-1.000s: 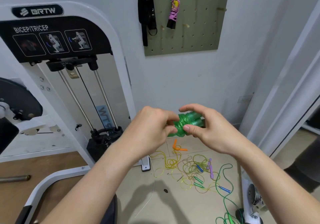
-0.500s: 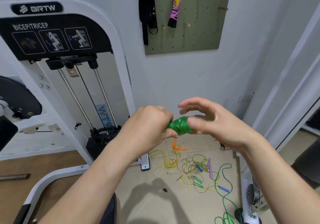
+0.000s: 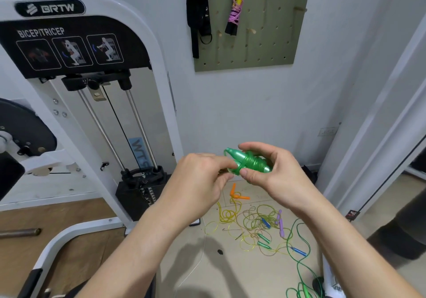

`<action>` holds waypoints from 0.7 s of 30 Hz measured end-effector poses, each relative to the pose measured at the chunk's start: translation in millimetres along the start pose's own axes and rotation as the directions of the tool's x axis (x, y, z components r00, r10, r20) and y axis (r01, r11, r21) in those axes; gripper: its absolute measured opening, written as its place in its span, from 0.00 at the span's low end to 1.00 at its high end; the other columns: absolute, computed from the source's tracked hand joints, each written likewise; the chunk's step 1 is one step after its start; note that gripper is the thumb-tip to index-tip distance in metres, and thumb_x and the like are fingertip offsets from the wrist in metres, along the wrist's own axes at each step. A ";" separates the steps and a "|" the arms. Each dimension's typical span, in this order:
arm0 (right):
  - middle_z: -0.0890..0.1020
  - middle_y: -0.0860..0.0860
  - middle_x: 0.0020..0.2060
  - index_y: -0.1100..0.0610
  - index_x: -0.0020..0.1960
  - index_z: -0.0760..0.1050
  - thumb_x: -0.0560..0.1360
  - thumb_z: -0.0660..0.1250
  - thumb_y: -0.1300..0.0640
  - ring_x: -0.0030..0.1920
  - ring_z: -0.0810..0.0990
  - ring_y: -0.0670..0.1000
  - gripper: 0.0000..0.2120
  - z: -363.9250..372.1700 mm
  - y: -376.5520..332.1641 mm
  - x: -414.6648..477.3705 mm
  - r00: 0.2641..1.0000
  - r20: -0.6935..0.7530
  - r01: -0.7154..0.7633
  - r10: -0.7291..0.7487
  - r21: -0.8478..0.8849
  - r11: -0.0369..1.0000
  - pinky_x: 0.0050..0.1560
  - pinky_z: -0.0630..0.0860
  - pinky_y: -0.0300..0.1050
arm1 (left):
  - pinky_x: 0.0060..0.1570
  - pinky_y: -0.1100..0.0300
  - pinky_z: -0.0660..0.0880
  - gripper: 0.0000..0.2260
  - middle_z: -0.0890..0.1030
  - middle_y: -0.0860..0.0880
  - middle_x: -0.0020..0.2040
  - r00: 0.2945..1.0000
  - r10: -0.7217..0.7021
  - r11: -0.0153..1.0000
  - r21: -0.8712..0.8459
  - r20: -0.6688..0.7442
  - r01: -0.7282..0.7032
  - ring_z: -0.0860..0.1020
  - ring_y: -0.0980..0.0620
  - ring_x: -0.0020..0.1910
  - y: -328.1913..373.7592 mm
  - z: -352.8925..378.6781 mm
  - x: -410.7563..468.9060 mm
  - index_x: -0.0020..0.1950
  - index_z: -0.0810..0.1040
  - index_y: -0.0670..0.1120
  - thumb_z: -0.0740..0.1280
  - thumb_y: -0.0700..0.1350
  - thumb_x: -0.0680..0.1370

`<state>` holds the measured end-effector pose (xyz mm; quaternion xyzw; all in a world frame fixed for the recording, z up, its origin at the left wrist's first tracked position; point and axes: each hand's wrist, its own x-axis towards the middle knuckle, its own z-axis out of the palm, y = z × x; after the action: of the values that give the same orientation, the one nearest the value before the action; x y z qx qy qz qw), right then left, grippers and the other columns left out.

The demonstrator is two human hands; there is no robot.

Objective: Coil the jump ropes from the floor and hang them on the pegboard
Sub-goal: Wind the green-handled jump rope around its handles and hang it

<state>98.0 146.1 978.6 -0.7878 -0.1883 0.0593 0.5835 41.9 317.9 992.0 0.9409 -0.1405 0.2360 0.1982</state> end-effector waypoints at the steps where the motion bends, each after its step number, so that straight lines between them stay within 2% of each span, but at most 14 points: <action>1: 0.83 0.44 0.50 0.49 0.59 0.79 0.70 0.75 0.63 0.46 0.79 0.40 0.20 0.5 -1.1 -0.5 0.998 -0.021 0.059 -0.061 -0.077 0.995 0.50 0.74 0.31 | 0.37 0.57 0.76 0.04 0.83 0.53 0.37 1.000 -0.008 1.000 0.030 -0.007 0.008 0.79 0.52 0.37 -1.7 1.0 -1.1 0.46 0.83 0.51 0.71 0.47 0.73; 2: 0.82 0.41 0.51 0.48 0.59 0.79 0.70 0.75 0.63 0.47 0.78 0.37 0.20 1.4 -2.6 -1.0 0.993 -0.032 0.106 -0.111 -0.129 0.986 0.50 0.71 0.26 | 0.35 0.56 0.77 0.04 0.82 0.53 0.36 1.000 -0.015 0.998 0.068 -0.016 0.016 0.79 0.52 0.36 -1.9 1.9 -2.2 0.44 0.83 0.50 0.69 0.49 0.73; 4: 0.81 0.41 0.52 0.50 0.60 0.78 0.70 0.75 0.63 0.50 0.76 0.36 0.21 4.6 -3.6 -1.2 0.977 -0.050 0.190 -0.206 -0.226 0.955 0.49 0.67 0.23 | 0.33 0.55 0.77 0.07 0.82 0.53 0.33 0.999 -0.035 0.996 0.082 -0.041 0.039 0.80 0.51 0.33 -0.9 3.9 -5.7 0.43 0.83 0.50 0.67 0.51 0.73; 6: 0.80 0.43 0.53 0.52 0.62 0.77 0.70 0.74 0.63 0.51 0.76 0.40 0.21 9.2 -0.2 -1.3 0.950 -0.055 0.269 -0.307 -0.352 0.897 0.53 0.69 0.28 | 0.33 0.54 0.78 0.08 0.82 0.52 0.33 0.997 -0.060 0.997 0.048 -0.056 0.063 0.80 0.51 0.33 1.4 4.3 -7.6 0.43 0.84 0.50 0.67 0.51 0.73; 8: 0.79 0.44 0.54 0.52 0.62 0.76 0.70 0.72 0.61 0.53 0.76 0.45 0.21 13.4 5.9 -1.7 0.936 -0.034 0.294 -0.352 -0.476 0.829 0.55 0.72 0.38 | 0.39 0.55 0.78 0.06 0.84 0.52 0.36 0.989 -0.140 0.989 -0.050 -0.056 0.138 0.81 0.52 0.36 4.1 4.1 -8.1 0.45 0.84 0.51 0.68 0.50 0.74; 10: 0.77 0.44 0.53 0.50 0.60 0.75 0.70 0.70 0.57 0.52 0.76 0.47 0.19 17.0 7.8 -2.6 0.950 -0.009 0.258 -0.311 -0.536 0.804 0.54 0.74 0.45 | 0.44 0.58 0.76 0.05 0.85 0.54 0.39 0.973 -0.224 0.964 -0.161 -0.054 0.213 0.81 0.56 0.38 8.4 5.0 -7.5 0.47 0.85 0.52 0.71 0.45 0.73; 12: 0.77 0.44 0.49 0.47 0.57 0.72 0.69 0.69 0.53 0.49 0.76 0.47 0.17 22.2 7.8 -6.2 0.956 0.018 0.259 -0.291 -0.514 0.818 0.51 0.75 0.47 | 0.42 0.63 0.76 0.06 0.84 0.54 0.37 0.949 -0.306 0.917 -0.290 -0.075 0.273 0.79 0.59 0.35 13.6 6.5 -6.2 0.45 0.85 0.50 0.72 0.40 0.72; 13: 0.77 0.43 0.47 0.46 0.55 0.71 0.68 0.69 0.52 0.47 0.76 0.46 0.16 24.9 7.2 -8.6 0.953 0.023 0.274 -0.301 -0.485 0.831 0.48 0.75 0.47 | 0.40 0.64 0.77 0.05 0.83 0.52 0.35 0.923 -0.379 0.855 -0.408 -0.066 0.322 0.79 0.59 0.33 14.7 6.5 -5.0 0.42 0.85 0.49 0.73 0.39 0.71; 15: 0.79 0.43 0.41 0.46 0.51 0.71 0.68 0.71 0.52 0.40 0.77 0.44 0.14 28.5 4.2 -13.1 0.951 0.018 0.288 -0.307 -0.402 0.869 0.41 0.75 0.43 | 0.36 0.62 0.78 0.03 0.82 0.49 0.32 0.854 -0.520 0.621 -0.677 0.021 0.395 0.78 0.56 0.31 13.4 6.3 -1.0 0.40 0.83 0.45 0.74 0.37 0.71; 17: 0.80 0.42 0.35 0.47 0.48 0.71 0.70 0.73 0.49 0.36 0.77 0.44 0.12 28.3 1.5 -14.3 0.952 0.021 0.294 -0.305 -0.337 0.894 0.36 0.73 0.40 | 0.31 0.62 0.75 0.02 0.81 0.46 0.30 0.806 -0.577 0.389 -0.825 0.130 0.411 0.77 0.53 0.29 11.5 3.8 0.8 0.40 0.82 0.40 0.74 0.37 0.71; 18: 0.80 0.42 0.34 0.46 0.47 0.71 0.71 0.73 0.48 0.35 0.77 0.44 0.11 27.0 1.1 -13.2 0.952 0.027 0.298 -0.306 -0.331 0.895 0.35 0.73 0.41 | 0.30 0.63 0.74 0.03 0.81 0.45 0.30 0.800 -0.575 0.322 -0.854 0.167 0.410 0.76 0.53 0.28 10.3 1.9 1.1 0.40 0.82 0.39 0.74 0.37 0.70; 19: 0.80 0.42 0.33 0.46 0.46 0.71 0.71 0.72 0.47 0.35 0.77 0.44 0.10 25.0 1.4 -11.5 0.954 0.032 0.291 -0.298 -0.336 0.896 0.36 0.74 0.43 | 0.30 0.64 0.73 0.03 0.81 0.46 0.30 0.806 -0.560 0.304 -0.858 0.191 0.415 0.76 0.54 0.28 9.0 -0.4 1.6 0.40 0.82 0.40 0.74 0.38 0.69; 20: 0.81 0.43 0.33 0.46 0.46 0.71 0.72 0.71 0.46 0.34 0.78 0.45 0.10 22.6 1.4 -9.9 0.960 0.037 0.274 -0.279 -0.354 0.894 0.37 0.76 0.47 | 0.31 0.64 0.74 0.03 0.81 0.47 0.30 0.821 -0.540 0.364 -0.828 0.186 0.427 0.76 0.54 0.28 6.4 -2.2 1.7 0.40 0.83 0.41 0.75 0.38 0.69; 21: 0.81 0.44 0.34 0.46 0.47 0.71 0.71 0.70 0.45 0.35 0.78 0.46 0.10 20.4 1.7 -8.4 0.965 0.041 0.254 -0.260 -0.394 0.883 0.38 0.76 0.48 | 0.34 0.63 0.75 0.02 0.82 0.50 0.31 0.853 -0.503 0.527 -0.733 0.139 0.431 0.77 0.55 0.30 2.4 -4.3 1.1 0.41 0.84 0.44 0.75 0.40 0.70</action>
<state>84.2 160.8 969.6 -0.8577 -0.2952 -0.0629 0.4162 40.4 317.4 996.7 0.7676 0.0422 0.1378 0.6245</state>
